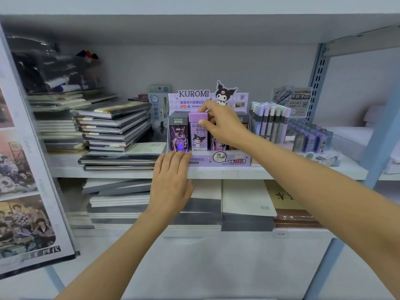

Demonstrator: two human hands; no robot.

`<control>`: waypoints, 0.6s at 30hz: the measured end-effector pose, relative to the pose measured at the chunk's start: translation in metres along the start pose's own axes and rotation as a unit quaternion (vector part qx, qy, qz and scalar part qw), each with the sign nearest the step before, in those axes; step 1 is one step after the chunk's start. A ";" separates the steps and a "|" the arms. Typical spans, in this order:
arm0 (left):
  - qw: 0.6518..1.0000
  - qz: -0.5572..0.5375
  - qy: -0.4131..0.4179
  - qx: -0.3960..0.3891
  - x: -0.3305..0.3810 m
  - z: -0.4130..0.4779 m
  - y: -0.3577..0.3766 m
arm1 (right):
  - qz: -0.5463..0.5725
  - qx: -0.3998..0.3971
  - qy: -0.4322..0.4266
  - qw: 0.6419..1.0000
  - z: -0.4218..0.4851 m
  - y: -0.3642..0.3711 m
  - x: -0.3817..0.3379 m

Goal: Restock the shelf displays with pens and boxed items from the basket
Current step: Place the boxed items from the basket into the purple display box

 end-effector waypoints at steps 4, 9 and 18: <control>1.000 0.006 0.006 -0.007 -0.001 0.001 0.000 | -0.063 0.056 -0.052 0.995 -0.003 -0.001 0.000; 1.000 0.000 0.022 -0.012 -0.005 0.005 -0.003 | -0.145 0.059 -0.106 0.982 -0.009 0.011 -0.002; 0.996 -0.049 0.029 0.069 -0.019 0.032 -0.028 | -0.173 0.032 -0.080 0.981 -0.007 0.004 0.004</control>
Point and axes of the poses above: each hand's wrist, its own z-axis towards the middle knuckle, its own y-axis out of the palm, x = y × z, the point moved 4 cm from there along z, towards the middle knuckle, and after that the axes turned 2 degrees about z, right-handed, at the moved point
